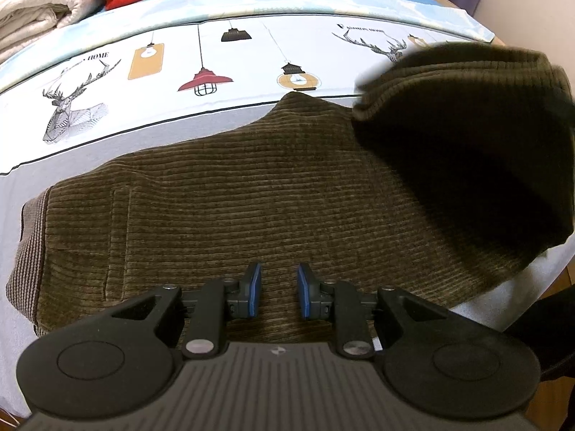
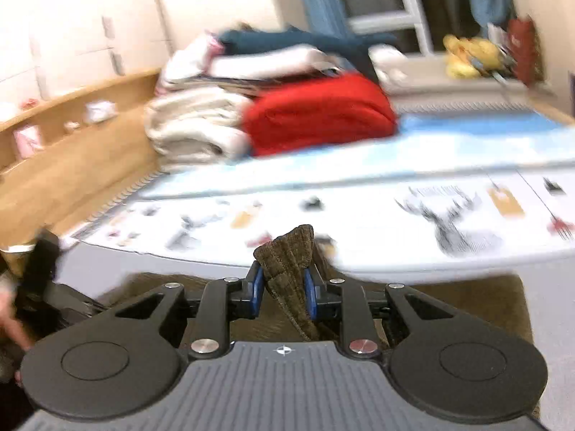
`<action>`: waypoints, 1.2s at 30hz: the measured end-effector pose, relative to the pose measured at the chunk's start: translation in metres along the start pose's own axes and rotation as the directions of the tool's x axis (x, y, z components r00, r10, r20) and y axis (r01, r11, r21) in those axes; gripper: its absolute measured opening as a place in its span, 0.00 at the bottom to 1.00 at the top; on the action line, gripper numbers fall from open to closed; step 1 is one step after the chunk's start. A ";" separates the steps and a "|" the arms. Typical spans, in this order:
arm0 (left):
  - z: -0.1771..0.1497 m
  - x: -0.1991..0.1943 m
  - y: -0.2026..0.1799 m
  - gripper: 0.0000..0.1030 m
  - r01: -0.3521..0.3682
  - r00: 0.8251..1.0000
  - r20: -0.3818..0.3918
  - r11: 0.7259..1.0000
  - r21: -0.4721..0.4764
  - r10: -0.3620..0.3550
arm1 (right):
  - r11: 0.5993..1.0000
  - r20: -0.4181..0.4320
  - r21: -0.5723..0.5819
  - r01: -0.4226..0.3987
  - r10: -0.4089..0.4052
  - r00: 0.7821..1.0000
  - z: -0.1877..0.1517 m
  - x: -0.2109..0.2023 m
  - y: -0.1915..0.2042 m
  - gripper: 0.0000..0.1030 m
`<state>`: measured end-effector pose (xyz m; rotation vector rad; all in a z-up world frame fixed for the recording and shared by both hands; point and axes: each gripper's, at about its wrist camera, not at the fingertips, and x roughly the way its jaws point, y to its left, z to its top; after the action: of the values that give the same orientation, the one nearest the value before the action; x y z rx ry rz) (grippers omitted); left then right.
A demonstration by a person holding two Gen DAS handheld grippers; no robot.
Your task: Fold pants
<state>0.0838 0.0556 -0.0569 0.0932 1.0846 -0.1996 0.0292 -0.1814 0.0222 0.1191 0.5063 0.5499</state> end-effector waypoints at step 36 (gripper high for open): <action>0.005 0.027 -0.092 0.39 0.123 0.992 -0.043 0.970 0.209 -0.116 | 0.854 -0.451 -0.008 0.519 -0.467 0.761 -0.066 -0.005 -0.090 0.39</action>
<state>0.0814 -0.0383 -0.0766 0.2222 1.0983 -0.4234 0.0353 -0.2624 -0.0548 -0.0341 0.9810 0.0110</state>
